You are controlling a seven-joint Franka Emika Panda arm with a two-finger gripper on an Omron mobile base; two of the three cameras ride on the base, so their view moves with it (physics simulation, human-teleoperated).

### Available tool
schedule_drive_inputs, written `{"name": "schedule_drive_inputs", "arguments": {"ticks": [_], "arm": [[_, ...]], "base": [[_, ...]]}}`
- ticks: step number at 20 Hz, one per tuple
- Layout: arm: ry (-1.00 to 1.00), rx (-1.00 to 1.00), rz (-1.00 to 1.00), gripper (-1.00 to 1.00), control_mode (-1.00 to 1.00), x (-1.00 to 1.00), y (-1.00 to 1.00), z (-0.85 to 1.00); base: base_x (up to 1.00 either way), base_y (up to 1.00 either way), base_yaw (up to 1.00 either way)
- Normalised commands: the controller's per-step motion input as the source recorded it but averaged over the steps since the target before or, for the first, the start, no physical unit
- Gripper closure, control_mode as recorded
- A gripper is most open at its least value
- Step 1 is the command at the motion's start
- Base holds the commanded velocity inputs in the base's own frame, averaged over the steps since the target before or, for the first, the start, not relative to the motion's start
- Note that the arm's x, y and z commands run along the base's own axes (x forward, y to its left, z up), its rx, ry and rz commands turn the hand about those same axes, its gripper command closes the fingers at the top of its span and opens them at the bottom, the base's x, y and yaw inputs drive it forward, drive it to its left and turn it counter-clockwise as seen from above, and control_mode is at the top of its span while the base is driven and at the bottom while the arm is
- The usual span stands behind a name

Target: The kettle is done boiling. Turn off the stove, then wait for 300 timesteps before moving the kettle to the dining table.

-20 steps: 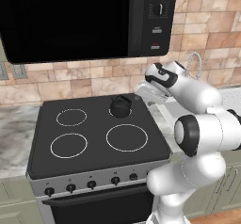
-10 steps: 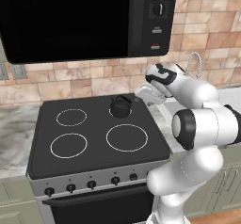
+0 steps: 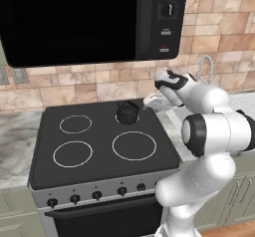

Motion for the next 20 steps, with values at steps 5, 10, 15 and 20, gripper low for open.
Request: {"name": "schedule_drive_inputs", "arguments": {"ticks": [5,10,15,20], "arm": [[0.0,0.0,0.05,-1.0,-1.0,0.11,0.0,0.0],[0.04,0.0,0.02,-1.0,-1.0,0.25,0.01,0.0],[0.05,0.0,0.01,-1.0,-1.0,0.27,0.0,0.0],[0.01,0.0,0.01,-1.0,-1.0,0.21,0.0,-0.03]], "base": [[0.0,0.0,0.0],[0.0,0.0,0.0],[0.0,0.0,0.0],[0.0,0.0,0.0]]}}
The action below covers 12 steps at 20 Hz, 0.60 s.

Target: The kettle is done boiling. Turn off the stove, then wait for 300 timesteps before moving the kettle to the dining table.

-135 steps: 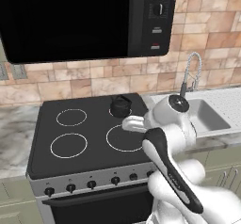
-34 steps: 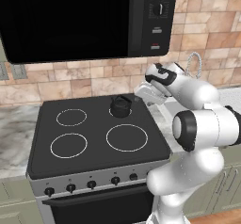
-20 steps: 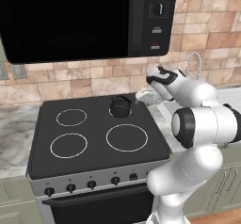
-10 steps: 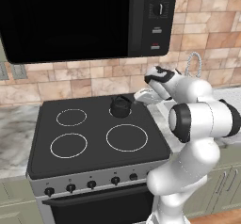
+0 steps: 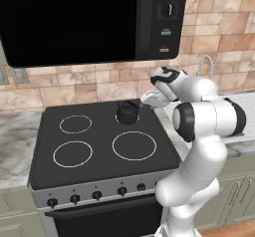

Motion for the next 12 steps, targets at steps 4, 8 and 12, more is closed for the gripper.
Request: {"name": "schedule_drive_inputs", "arguments": {"ticks": [4,8,12], "arm": [[0.0,0.0,0.01,-1.0,-1.0,0.19,0.0,-0.07],[0.0,0.0,0.01,-1.0,-1.0,0.15,0.0,-0.12],[-0.01,0.0,0.01,-1.0,-1.0,0.14,0.01,-0.18]], "base": [[0.0,0.0,0.0],[0.0,0.0,0.0],[0.0,0.0,0.0]]}}
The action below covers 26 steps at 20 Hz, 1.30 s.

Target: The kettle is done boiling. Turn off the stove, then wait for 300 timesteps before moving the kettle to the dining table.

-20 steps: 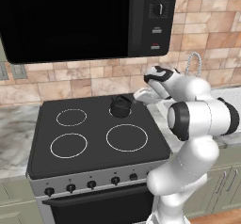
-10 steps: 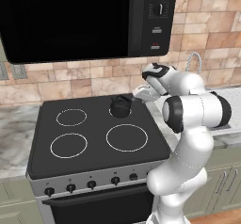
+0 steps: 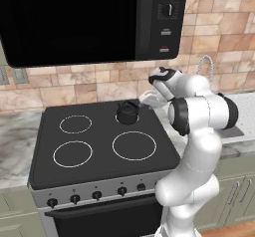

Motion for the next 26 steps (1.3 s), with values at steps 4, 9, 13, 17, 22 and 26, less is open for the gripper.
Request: {"name": "schedule_drive_inputs", "arguments": {"ticks": [4,9,13,17,22,26], "arm": [[0.0,0.0,0.01,-1.0,-1.0,0.2,0.01,-0.2],[0.0,0.0,0.01,-1.0,-1.0,0.26,0.0,-0.13],[0.0,0.0,0.01,-1.0,-1.0,0.25,0.0,-0.07],[0.0,0.0,0.01,-1.0,-1.0,0.23,0.0,-0.01],[0.0,0.0,0.01,-1.0,-1.0,0.19,0.0,-0.05],[0.0,0.0,0.03,-1.0,-1.0,0.14,0.0,-0.07]], "base": [[0.0,0.0,0.0],[0.0,0.0,0.0],[0.0,0.0,0.0],[0.0,0.0,0.0],[0.0,0.0,0.0],[0.0,0.0,0.0]]}}
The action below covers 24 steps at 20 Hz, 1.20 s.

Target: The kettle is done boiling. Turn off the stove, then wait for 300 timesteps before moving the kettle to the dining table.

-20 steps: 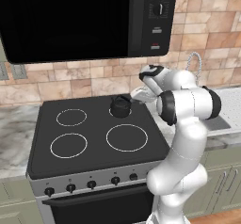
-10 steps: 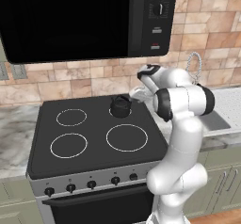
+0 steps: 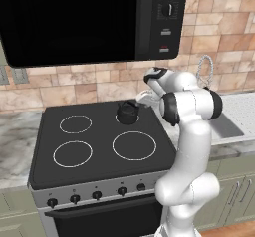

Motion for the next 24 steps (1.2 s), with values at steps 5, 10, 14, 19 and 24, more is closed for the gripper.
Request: {"name": "schedule_drive_inputs", "arguments": {"ticks": [5,10,14,19,24], "arm": [[0.0,0.0,0.04,-1.0,-1.0,0.03,0.0,-0.05],[0.0,0.01,0.04,-1.0,-1.0,0.07,0.03,-0.04],[0.0,0.01,0.04,-1.0,-1.0,0.11,0.01,-0.03],[0.01,0.01,0.05,-1.0,-1.0,0.13,0.03,-0.04],[0.02,0.01,0.04,-1.0,-1.0,0.15,0.0,-0.05]], "base": [[0.0,0.0,0.0],[0.0,0.0,0.0],[0.0,0.0,0.0],[0.0,0.0,0.0],[0.0,0.0,0.0]]}}
